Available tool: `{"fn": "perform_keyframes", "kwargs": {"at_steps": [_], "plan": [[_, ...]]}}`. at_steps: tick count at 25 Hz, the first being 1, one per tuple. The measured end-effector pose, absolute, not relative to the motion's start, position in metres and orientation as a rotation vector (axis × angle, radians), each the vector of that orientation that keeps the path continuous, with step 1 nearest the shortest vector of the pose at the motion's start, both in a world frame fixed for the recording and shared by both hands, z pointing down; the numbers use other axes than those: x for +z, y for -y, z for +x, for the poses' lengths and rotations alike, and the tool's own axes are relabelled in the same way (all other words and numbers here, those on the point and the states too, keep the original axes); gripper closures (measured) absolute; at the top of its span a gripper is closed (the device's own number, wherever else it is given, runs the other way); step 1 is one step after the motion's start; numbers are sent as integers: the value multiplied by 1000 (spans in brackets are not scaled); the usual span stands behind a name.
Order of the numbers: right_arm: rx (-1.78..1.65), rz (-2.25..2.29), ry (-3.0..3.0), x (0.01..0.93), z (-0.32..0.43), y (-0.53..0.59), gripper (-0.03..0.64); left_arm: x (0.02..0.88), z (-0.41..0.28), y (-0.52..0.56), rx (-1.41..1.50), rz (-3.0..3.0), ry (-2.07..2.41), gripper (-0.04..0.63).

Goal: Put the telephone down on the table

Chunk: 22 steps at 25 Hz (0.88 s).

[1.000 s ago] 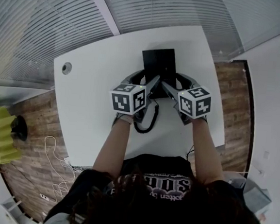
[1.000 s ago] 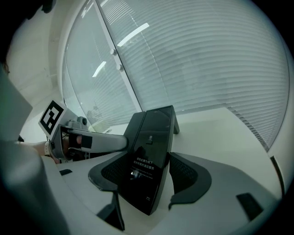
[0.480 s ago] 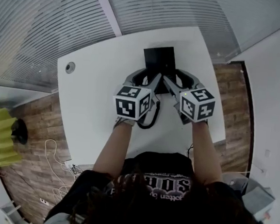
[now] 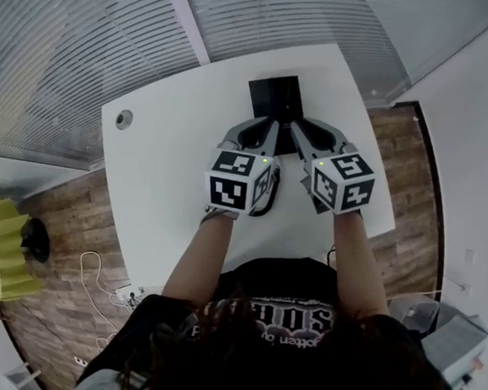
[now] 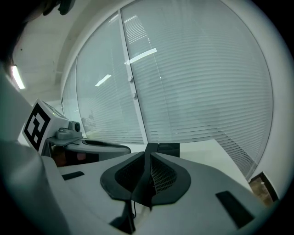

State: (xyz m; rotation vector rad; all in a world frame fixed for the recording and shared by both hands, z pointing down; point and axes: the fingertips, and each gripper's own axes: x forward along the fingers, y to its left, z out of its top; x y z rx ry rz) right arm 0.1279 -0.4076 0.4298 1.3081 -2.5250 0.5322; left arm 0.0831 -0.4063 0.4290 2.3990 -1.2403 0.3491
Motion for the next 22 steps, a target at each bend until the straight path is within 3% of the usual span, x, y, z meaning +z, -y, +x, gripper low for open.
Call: {"fn": "perform_keyframes", "kwargs": {"at_steps": [22], "plan": [[412, 1429, 2527, 402, 132, 390, 588, 413, 68, 394, 343, 2417, 1295, 592]]}}
